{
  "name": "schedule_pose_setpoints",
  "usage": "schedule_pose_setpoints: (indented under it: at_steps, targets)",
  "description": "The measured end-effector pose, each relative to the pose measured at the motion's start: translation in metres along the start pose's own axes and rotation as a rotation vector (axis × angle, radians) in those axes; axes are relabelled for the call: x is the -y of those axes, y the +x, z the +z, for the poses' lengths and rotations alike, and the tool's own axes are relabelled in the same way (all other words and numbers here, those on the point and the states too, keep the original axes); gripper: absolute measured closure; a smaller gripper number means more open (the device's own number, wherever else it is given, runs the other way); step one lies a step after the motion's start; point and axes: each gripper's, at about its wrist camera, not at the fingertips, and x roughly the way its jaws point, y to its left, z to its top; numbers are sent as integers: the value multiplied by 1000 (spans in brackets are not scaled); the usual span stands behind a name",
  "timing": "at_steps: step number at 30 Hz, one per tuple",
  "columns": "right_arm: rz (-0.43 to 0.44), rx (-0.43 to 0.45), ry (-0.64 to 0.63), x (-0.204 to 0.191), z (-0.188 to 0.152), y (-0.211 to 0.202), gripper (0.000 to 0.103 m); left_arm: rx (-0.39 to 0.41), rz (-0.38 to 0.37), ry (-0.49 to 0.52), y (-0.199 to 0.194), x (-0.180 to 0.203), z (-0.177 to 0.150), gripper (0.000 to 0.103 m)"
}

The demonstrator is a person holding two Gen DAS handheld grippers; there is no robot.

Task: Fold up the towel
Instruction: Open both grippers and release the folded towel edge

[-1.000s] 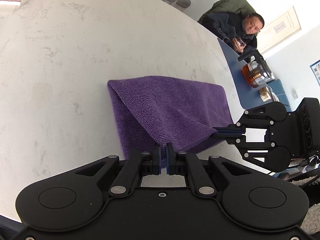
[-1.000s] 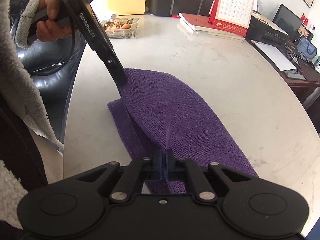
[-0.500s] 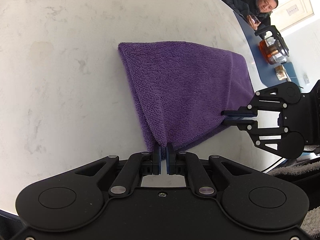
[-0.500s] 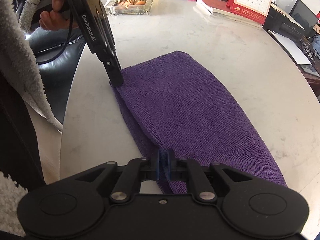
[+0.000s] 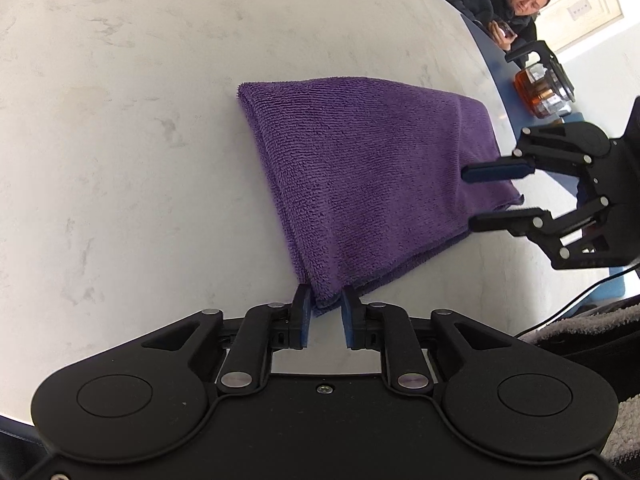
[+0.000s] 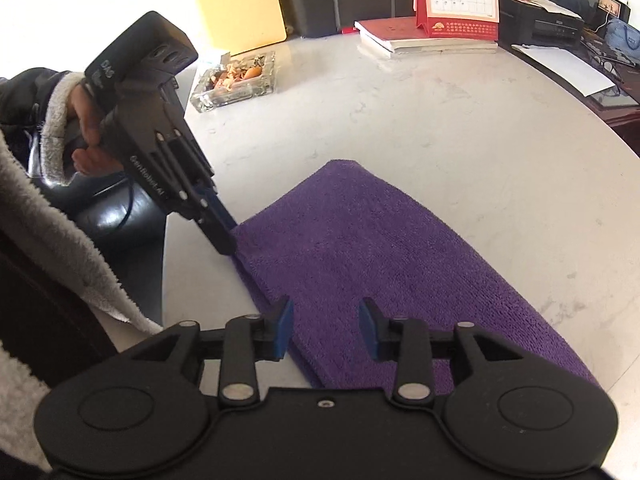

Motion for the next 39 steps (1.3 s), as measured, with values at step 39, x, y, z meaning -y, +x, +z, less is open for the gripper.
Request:
schedule_pose_setpoints:
  at_steps: [39]
  targets:
    - [74,-34,-358,-70,52,58,96,71,170,183,-5,30,-13,83]
